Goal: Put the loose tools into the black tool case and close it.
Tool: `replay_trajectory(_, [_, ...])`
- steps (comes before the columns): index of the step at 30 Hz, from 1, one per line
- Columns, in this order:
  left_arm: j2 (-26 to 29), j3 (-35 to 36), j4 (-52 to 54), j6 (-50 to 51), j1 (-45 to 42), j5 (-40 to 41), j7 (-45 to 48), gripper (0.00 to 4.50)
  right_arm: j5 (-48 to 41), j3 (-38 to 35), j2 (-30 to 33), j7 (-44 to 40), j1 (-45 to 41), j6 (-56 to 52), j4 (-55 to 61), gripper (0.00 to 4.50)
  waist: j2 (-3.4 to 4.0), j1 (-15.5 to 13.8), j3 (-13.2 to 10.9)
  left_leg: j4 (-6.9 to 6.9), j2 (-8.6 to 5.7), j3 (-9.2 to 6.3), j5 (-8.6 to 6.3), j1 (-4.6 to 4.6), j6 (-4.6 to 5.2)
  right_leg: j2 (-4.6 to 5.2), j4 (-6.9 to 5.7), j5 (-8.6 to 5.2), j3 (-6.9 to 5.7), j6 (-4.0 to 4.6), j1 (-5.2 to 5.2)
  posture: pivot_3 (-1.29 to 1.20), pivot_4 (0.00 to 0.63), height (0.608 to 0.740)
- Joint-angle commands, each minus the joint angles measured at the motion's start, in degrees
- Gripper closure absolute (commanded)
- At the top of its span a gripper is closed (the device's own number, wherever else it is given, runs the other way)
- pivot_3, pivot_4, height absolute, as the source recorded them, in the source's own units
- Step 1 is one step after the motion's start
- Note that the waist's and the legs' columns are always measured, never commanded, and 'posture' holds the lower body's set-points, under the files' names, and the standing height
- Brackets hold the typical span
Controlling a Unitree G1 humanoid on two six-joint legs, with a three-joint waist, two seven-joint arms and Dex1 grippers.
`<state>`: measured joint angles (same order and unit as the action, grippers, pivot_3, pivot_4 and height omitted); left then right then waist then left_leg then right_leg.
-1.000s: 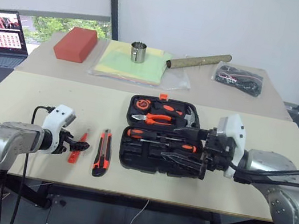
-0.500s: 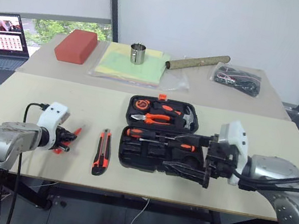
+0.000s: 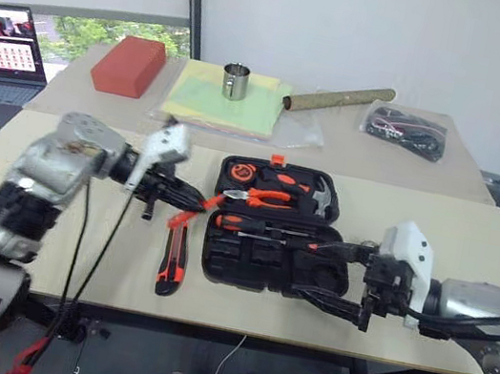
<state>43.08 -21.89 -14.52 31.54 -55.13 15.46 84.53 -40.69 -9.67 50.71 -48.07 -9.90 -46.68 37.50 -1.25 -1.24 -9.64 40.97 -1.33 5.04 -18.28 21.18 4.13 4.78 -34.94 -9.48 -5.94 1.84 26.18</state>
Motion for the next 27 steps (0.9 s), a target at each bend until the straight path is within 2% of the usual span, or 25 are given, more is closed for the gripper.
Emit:
replay_trajectory(1, [-5.29,-4.94,-4.78,-5.12,-5.49,-4.92,3.73,4.12,0.10,-2.93,0.07,2.22,1.68,1.15,3.35,0.00,-0.02,-0.02,-0.01,0.05,0.01,-0.01,0.00,0.00,0.00,0.02,0.04,-0.03,0.11,-0.04,0.00,0.00,0.150,0.740])
replay_trajectory(3, [-8.45,-6.51,-8.36,-8.17,-7.07,-7.06,4.70,4.12,0.02,-3.49,-0.10,3.19,2.76,1.16,4.21,0.00,-0.02,0.00,-0.01,0.12,0.04,-0.02,-0.01,-0.03,0.02,0.06,0.06,-0.26,0.36,-0.40,0.00,0.00,0.150,0.740])
replay_trajectory(7, [-14.08,-8.13,-15.38,-13.06,-9.42,-10.80,4.65,4.12,-0.08,-3.97,-0.45,5.09,3.83,1.05,5.24,0.00,-0.03,0.12,-0.01,0.34,0.21,-0.03,-0.08,0.00,0.16,0.25,-0.03,-0.29,0.43,-0.44,0.01,0.00,0.150,0.740])
replay_trajectory(15, [-20.27,-9.29,-25.78,-21.86,-12.13,-17.61,3.46,4.12,-1.49,-5.65,-1.01,8.53,5.49,0.25,7.38,0.00,-0.03,-0.09,-0.02,0.71,0.25,-0.05,-0.37,0.14,0.70,0.29,-0.12,-0.14,0.42,-0.22,0.02,0.00,0.150,0.740])
replay_trajectory(20, [-22.48,-9.17,-30.32,-21.91,-12.93,-20.69,1.17,4.12,-2.10,-6.18,-1.14,9.96,6.52,0.57,8.16,0.00,-0.03,-0.24,-0.01,0.90,0.16,-0.02,-0.57,0.24,1.05,0.35,-0.07,-0.01,0.45,-0.35,0.01,0.00,0.150,0.740])
replay_trajectory(27, [-25.12,-7.36,-34.36,-16.45,-14.68,-22.44,-3.29,4.12,-2.44,-5.89,-1.58,10.81,6.43,0.91,8.35,0.00,-0.05,-0.91,0.00,1.03,0.06,-0.01,-0.70,0.26,1.27,0.46,-0.08,-0.06,0.46,-0.62,-0.04,0.00,0.150,0.740])
